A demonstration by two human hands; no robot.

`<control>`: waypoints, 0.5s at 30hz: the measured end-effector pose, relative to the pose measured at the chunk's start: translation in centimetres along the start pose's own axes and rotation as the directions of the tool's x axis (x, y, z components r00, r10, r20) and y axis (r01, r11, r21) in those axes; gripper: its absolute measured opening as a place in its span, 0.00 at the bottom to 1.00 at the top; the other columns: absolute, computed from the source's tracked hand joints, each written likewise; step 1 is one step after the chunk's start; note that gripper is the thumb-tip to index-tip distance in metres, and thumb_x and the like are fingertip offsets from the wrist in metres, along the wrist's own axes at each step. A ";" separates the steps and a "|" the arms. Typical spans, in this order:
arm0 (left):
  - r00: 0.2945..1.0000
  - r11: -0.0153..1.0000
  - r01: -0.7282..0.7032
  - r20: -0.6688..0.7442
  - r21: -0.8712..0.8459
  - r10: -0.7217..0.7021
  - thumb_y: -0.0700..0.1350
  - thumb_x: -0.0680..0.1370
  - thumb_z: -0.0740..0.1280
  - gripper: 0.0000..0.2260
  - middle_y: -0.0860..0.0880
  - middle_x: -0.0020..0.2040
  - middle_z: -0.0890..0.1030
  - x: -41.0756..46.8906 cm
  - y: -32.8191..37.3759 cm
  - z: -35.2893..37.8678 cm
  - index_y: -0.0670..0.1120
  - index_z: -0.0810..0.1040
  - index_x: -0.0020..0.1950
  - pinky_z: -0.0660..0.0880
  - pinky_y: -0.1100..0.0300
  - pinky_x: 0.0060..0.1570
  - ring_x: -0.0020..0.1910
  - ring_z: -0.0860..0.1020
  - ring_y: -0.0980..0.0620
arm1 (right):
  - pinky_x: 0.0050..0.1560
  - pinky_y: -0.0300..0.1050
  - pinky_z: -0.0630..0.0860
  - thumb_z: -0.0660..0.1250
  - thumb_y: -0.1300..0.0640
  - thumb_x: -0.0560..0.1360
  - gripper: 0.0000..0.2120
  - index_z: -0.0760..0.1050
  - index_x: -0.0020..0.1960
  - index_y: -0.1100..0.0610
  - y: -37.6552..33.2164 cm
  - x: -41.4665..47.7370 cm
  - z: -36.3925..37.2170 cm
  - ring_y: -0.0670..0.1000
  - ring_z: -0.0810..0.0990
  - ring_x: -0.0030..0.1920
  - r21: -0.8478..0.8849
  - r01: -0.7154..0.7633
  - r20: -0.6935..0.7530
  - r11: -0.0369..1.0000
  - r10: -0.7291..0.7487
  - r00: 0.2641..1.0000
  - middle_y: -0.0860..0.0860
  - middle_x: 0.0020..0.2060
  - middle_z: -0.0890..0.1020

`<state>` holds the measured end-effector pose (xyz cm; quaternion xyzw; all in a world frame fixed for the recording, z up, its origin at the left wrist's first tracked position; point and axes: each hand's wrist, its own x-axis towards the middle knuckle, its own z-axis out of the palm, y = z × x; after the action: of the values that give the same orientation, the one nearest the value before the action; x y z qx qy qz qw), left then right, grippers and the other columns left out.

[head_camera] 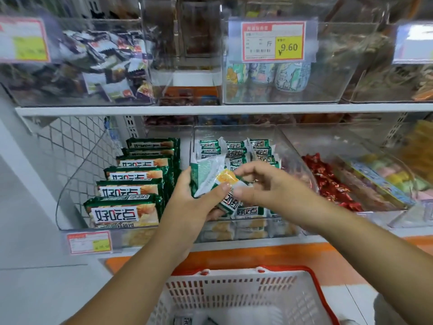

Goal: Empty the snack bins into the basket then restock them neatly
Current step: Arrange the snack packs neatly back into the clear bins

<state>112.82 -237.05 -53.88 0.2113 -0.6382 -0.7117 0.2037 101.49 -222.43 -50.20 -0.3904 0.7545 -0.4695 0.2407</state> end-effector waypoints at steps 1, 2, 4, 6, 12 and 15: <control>1.000 1.000 0.004 0.004 0.001 -0.004 0.55 0.64 0.77 0.37 0.52 0.56 0.83 -0.2 0.1 0.2 0.53 0.69 0.71 0.80 0.57 0.41 0.47 0.85 0.53 | 0.58 0.56 0.77 0.74 0.42 0.65 0.20 0.76 0.54 0.45 -0.1 -0.3 0.9 0.55 0.80 0.48 0.009 0.000 -0.031 1.000 0.000 1.000 0.53 0.53 0.79; 1.000 1.000 0.004 0.009 0.009 -0.004 0.58 0.62 0.77 0.41 0.51 0.58 0.82 -0.4 0.1 0.2 0.54 0.67 0.73 0.81 0.56 0.43 0.48 0.85 0.53 | 0.59 0.58 0.76 0.76 0.43 0.65 0.19 0.76 0.53 0.46 0.3 -0.3 1.3 0.57 0.79 0.49 0.010 0.002 -0.067 1.000 -0.002 0.998 0.55 0.54 0.78; 1.000 1.000 0.007 0.024 -0.004 -0.007 0.60 0.60 0.79 0.44 0.50 0.62 0.80 -0.5 0.2 0.0 0.55 0.67 0.73 0.81 0.50 0.50 0.50 0.85 0.51 | 0.55 0.51 0.79 0.76 0.48 0.68 0.15 0.77 0.52 0.48 0.6 -0.3 1.0 0.52 0.80 0.47 0.067 -0.018 -0.094 0.998 0.024 0.995 0.53 0.51 0.80; 0.998 0.997 0.047 0.045 -0.056 -0.045 0.60 0.60 0.81 0.45 0.48 0.66 0.77 -0.5 0.4 -0.2 0.57 0.66 0.73 0.79 0.45 0.56 0.50 0.85 0.50 | 0.45 0.44 0.77 0.75 0.55 0.70 0.12 0.78 0.52 0.50 0.6 -0.5 0.1 0.48 0.79 0.39 0.129 -0.047 -0.073 0.990 0.057 0.996 0.49 0.46 0.81; 0.997 0.994 0.047 0.050 0.095 -0.052 0.66 0.53 0.80 0.48 0.47 0.66 0.77 -0.6 0.2 -0.5 0.63 0.66 0.71 0.79 0.45 0.57 0.58 0.80 0.43 | 0.36 0.42 0.59 0.76 0.54 0.68 0.13 0.79 0.51 0.43 0.1 -0.5 -0.1 0.49 0.63 0.34 0.044 -0.087 -0.043 0.995 0.089 0.995 0.48 0.33 0.63; 0.999 0.992 0.034 0.029 0.124 -0.038 0.70 0.53 0.77 0.48 0.48 0.70 0.74 -0.5 0.0 -0.1 0.66 0.65 0.71 0.73 0.40 0.63 0.69 0.71 0.38 | 0.37 0.36 0.70 0.76 0.55 0.69 0.19 0.77 0.57 0.46 -0.3 -0.4 1.0 0.45 0.69 0.33 0.152 -0.057 -0.063 0.987 0.067 0.996 0.49 0.33 0.69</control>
<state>113.28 -236.86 -53.92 0.2239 -0.6801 -0.6777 0.1676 102.56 -222.76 -50.37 -0.3314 0.7366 -0.5300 0.2582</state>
